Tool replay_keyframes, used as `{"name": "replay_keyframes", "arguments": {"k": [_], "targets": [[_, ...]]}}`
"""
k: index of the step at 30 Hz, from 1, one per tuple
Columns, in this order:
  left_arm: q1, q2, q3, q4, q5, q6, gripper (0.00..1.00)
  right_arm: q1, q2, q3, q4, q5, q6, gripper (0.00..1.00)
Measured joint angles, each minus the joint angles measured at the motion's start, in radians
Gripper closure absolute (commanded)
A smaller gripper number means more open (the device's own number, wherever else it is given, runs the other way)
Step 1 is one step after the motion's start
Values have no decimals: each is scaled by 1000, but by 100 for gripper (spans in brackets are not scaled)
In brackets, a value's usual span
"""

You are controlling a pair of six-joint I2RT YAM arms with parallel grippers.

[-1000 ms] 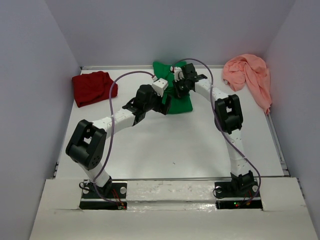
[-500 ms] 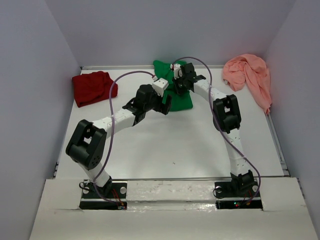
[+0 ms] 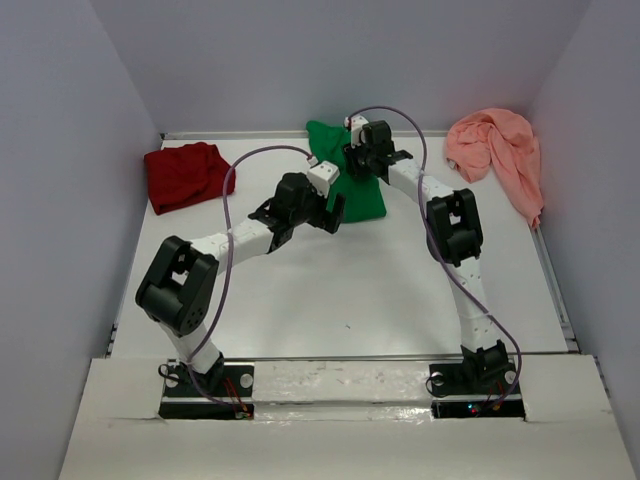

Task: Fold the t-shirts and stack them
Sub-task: Fold the folded rectangular tshirt in 1/3 of the way

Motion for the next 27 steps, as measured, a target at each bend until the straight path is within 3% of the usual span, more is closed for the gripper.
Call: {"name": "replay_keyframes", "arguments": {"k": [1, 3, 10, 20, 27], "targets": [[-2, 3, 0, 0, 0, 0, 1, 0, 0, 4, 1, 1, -4, 27], [-4, 8, 0, 0, -2, 0, 1, -3, 1, 16, -2, 7, -5, 23], [-8, 32, 0, 7, -35, 0, 1, -4, 19, 85, -11, 16, -2, 21], [-8, 102, 20, -16, -96, -13, 1, -5, -315, -293, -144, 10, 14, 21], [-19, 197, 49, -56, -97, -38, 1, -5, -512, -394, -183, 14, 13, 21]]}}
